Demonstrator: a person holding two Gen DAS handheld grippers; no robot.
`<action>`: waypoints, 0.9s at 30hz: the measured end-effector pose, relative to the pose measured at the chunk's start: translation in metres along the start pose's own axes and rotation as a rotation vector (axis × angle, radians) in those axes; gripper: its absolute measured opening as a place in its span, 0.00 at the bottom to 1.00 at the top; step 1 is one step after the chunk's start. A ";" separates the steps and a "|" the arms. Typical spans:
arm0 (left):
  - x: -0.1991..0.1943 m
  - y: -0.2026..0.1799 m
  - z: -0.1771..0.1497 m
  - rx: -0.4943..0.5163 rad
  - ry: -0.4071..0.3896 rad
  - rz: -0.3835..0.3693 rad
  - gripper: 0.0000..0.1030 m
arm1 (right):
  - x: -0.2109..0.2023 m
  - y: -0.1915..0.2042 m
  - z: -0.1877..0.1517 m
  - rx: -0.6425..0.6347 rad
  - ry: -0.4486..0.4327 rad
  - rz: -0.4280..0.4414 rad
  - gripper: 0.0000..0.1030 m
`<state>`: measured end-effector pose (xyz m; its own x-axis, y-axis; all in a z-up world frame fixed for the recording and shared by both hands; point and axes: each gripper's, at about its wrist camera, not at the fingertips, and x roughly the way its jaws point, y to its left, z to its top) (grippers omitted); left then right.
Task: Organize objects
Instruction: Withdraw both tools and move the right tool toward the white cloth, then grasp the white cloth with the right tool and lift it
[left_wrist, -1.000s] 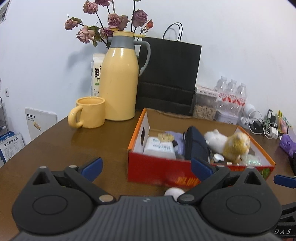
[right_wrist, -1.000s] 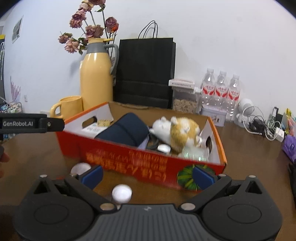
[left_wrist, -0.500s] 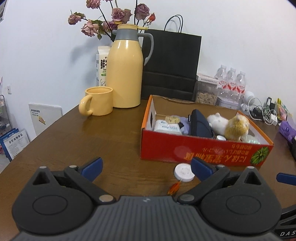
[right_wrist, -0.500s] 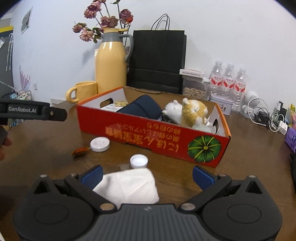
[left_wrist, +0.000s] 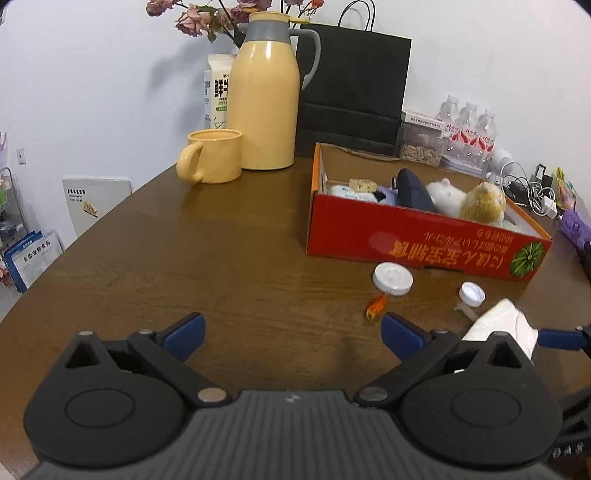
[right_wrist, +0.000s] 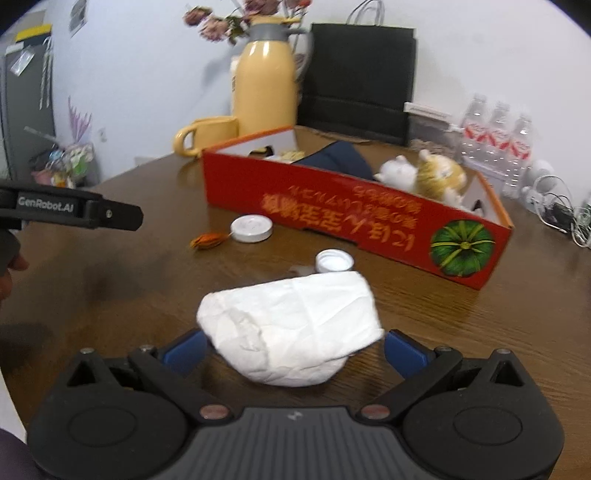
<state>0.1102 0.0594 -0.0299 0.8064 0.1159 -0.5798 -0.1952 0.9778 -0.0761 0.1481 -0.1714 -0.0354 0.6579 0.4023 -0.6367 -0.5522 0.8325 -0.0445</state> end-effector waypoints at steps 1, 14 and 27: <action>0.000 0.002 -0.001 -0.003 0.003 0.000 1.00 | 0.004 0.001 0.001 -0.004 0.008 0.002 1.00; -0.002 0.008 -0.005 -0.025 0.008 -0.021 1.00 | 0.026 -0.015 0.009 0.070 0.007 0.001 1.00; 0.003 0.000 -0.007 -0.003 0.021 -0.026 1.00 | 0.016 -0.011 0.009 0.052 -0.068 -0.048 0.89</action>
<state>0.1087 0.0589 -0.0378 0.7991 0.0867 -0.5949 -0.1760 0.9799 -0.0936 0.1690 -0.1705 -0.0377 0.7169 0.3851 -0.5812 -0.4931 0.8694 -0.0321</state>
